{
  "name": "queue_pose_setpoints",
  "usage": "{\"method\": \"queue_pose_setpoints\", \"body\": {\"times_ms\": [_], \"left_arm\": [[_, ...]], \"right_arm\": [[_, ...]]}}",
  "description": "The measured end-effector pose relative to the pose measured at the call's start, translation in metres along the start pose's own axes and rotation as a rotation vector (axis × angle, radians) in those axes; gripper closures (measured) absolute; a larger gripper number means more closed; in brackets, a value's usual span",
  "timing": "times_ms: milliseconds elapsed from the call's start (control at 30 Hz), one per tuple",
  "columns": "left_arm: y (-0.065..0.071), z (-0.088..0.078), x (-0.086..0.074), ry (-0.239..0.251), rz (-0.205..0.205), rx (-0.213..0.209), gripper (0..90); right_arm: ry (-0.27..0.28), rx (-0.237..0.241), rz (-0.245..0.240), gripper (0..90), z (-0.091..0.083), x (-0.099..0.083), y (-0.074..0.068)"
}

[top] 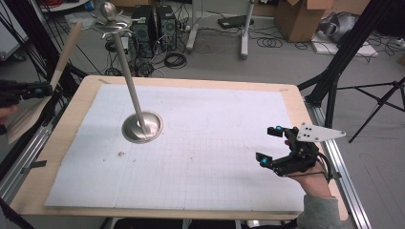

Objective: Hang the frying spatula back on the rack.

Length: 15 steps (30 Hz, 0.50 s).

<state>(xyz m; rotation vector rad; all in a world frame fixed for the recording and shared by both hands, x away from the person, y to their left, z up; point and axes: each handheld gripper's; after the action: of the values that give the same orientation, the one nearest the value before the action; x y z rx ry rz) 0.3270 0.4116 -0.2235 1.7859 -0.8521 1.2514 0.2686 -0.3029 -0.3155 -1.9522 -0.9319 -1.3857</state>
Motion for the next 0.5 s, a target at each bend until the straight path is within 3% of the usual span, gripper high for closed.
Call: {"method": "queue_pose_setpoints", "body": {"times_ms": [500], "left_arm": [[-0.001, 0.014, -0.002, -0.018, -0.006, -0.016, 77.4]], "right_arm": [[0.0, 0.002, -0.002, 2.5, 0.0, -0.001, 0.0]]}}
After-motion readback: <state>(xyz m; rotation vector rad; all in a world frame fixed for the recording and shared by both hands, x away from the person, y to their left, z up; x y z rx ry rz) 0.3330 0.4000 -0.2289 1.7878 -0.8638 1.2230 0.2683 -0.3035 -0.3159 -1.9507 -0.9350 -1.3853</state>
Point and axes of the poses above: each handheld gripper's, and its own axes: z roughly forward along the jaws, x roughly out of its top, y roughly to its right, and after that the axes turned 6 degrees about -x, right-handed
